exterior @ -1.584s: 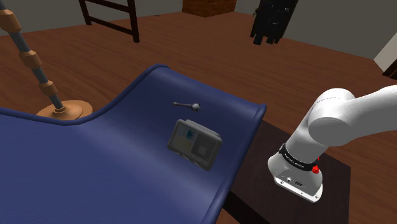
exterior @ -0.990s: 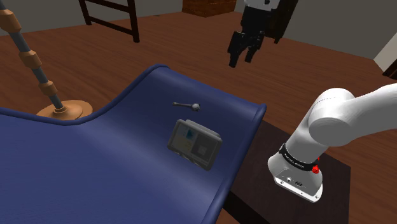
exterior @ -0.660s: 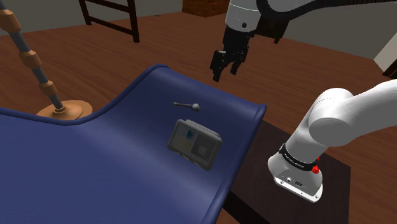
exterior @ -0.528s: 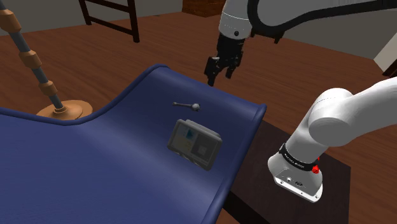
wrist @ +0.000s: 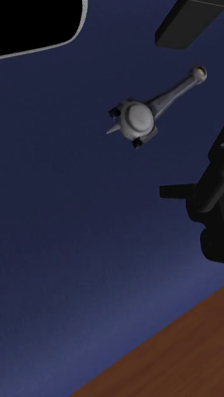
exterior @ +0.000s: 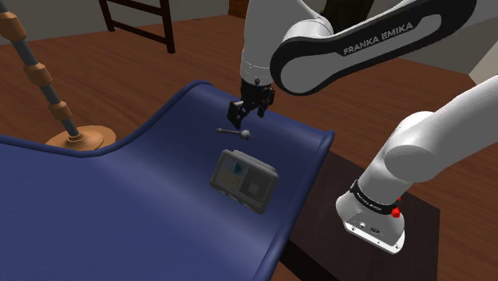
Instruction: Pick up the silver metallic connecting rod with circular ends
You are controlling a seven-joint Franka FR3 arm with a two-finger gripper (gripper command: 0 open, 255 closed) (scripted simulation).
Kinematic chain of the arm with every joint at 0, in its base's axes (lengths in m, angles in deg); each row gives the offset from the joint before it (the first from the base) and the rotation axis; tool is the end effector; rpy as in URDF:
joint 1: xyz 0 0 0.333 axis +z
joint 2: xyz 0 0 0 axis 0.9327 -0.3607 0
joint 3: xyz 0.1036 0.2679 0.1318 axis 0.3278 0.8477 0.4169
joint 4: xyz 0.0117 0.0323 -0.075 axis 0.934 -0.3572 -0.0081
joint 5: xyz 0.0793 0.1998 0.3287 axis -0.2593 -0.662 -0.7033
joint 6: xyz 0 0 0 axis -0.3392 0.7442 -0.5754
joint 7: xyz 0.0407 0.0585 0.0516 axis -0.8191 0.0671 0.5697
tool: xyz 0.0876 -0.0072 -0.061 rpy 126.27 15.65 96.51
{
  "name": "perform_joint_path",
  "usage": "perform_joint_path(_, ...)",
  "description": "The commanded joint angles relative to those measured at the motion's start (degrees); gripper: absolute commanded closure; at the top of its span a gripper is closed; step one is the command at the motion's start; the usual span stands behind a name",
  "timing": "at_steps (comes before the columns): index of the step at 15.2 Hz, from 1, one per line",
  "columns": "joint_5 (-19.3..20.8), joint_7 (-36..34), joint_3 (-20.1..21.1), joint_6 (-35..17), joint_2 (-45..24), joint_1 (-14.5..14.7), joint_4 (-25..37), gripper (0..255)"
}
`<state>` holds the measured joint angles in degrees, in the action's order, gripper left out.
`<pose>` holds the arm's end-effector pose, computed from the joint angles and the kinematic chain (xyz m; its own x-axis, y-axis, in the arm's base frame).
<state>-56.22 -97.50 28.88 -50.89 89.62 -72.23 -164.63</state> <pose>0.3805 0.1872 0.4144 0.9750 -0.1526 0.1615 -0.1715 -0.9791 0.1098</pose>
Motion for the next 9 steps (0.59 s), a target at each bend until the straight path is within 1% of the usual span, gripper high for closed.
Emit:
perform_joint_path(1,1.14,-1.52,1.18,-1.94,-1.8,-0.66,-0.02,0)
perform_joint_path(7,2.82,-3.66,2.77,-7.63,-5.09,-1.65,-2.72,0)
perform_joint_path(9,2.82,-3.66,2.77,-7.62,-5.09,-1.65,-2.73,0)
